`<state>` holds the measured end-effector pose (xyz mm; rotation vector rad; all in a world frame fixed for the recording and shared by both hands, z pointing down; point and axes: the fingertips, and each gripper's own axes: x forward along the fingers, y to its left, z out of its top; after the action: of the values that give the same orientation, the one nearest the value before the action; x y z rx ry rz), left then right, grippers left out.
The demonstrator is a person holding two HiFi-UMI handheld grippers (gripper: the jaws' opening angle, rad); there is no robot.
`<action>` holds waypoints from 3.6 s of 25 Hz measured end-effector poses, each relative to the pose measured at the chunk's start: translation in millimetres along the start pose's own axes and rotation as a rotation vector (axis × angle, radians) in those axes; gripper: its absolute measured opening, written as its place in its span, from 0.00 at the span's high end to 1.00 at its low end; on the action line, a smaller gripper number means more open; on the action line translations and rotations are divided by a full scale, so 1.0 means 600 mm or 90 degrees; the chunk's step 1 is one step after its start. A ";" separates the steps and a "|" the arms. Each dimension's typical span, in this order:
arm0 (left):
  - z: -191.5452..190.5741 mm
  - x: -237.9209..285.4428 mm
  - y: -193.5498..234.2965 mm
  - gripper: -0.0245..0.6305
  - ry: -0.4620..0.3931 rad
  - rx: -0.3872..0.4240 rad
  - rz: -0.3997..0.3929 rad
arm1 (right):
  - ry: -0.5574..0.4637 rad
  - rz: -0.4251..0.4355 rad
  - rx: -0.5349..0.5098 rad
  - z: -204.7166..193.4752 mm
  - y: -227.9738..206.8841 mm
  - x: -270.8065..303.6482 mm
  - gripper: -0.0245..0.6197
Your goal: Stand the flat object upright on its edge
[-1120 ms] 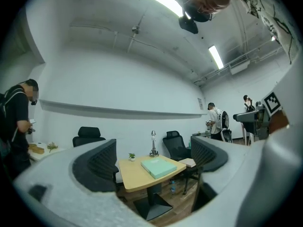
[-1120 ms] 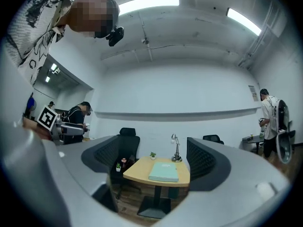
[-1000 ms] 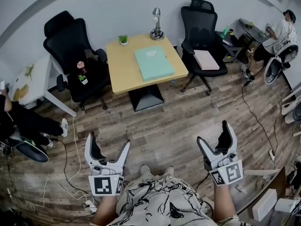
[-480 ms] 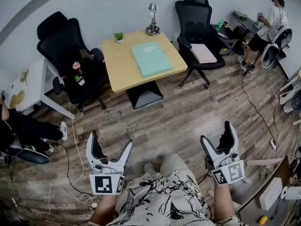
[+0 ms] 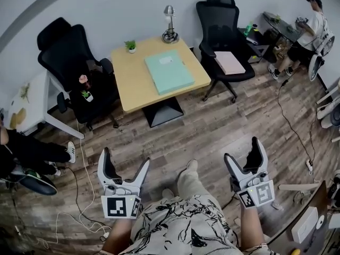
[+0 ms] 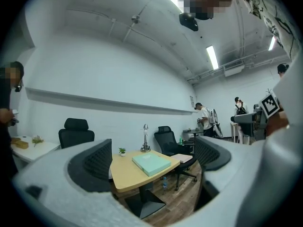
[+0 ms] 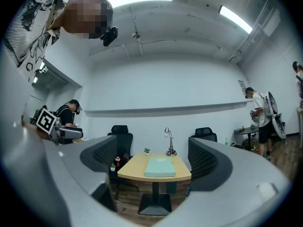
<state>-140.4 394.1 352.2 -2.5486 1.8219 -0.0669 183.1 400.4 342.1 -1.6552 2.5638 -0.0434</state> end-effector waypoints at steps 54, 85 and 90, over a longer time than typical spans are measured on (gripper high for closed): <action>-0.008 0.541 0.083 0.09 0.030 -0.046 0.129 | -0.018 0.123 0.018 0.016 -0.355 0.530 0.23; -0.051 0.835 0.331 0.09 0.068 -0.094 0.082 | 0.063 0.132 0.031 -0.039 -0.334 0.937 0.23; -0.081 0.853 0.345 0.09 0.090 -0.127 0.121 | 0.087 0.158 0.038 -0.076 -0.347 0.986 0.23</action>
<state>-172.9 -156.2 409.6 -2.5379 2.2214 -0.0697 126.3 -225.6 367.0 -1.3471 2.8174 -0.2208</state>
